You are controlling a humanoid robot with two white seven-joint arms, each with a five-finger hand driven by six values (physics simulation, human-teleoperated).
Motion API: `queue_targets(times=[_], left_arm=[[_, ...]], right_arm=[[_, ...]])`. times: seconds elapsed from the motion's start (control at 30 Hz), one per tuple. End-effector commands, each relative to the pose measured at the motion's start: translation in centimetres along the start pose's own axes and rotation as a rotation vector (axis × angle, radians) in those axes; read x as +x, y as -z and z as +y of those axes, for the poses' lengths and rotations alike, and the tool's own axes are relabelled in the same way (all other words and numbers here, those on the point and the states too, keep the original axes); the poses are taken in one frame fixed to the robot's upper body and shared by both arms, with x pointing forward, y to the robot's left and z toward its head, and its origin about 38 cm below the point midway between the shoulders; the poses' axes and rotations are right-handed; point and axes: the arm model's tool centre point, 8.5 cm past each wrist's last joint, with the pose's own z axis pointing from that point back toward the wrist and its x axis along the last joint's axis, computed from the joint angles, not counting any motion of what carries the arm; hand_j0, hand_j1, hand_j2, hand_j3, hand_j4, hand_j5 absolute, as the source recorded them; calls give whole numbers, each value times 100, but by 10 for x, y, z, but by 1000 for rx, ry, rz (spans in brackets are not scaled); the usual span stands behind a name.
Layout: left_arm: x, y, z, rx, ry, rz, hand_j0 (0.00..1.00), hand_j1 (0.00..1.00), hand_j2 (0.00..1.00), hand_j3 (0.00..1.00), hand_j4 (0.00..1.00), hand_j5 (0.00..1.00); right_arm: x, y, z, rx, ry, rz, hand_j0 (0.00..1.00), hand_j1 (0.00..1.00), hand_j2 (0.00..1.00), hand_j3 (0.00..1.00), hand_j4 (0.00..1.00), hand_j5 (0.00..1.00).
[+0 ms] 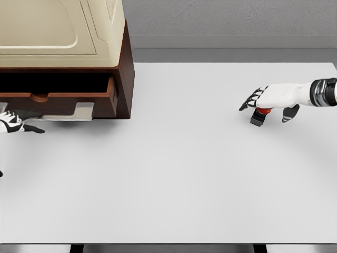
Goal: Open the cabinet drawer with left arm, and place a switch into the drawer with right arm
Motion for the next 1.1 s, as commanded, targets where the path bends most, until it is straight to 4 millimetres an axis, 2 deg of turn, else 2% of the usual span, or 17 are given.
queue_targets(times=[0.0,0.13,0.2,0.63,0.73,0.93,1.07], left_arm=[[2,-7,-3,-16,10,-16,100,100,100,100,100,100],[4,-11,-3,-15,20,-27,100,100,100,100,100,100],[3,-20,-2,-14,24,-10,100,100,100,100,100,100],[1,-33,-5,-22,16,26,100,100,100,100,100,100],[2,-37,-4,-24,-16,18,100,100,100,100,100,100],[6,-41,7,11,-54,-10,100,100,100,100,100,100],[10,-44,19,52,-56,-26,100,100,100,100,100,100]], right_arm=[[-1,-1,0,-2,4,2,100,100,100,100,100,100],[-2,0,0,-3,8,4,92,92,92,92,92,92],[-2,-1,1,-2,9,5,88,88,88,88,88,88],[-1,1,1,-1,9,1,89,89,89,89,89,89],[-1,1,1,-1,9,1,82,82,82,82,82,82],[0,2,3,6,8,-2,75,75,75,75,75,75],[1,3,2,5,8,-3,74,74,74,74,74,74]])
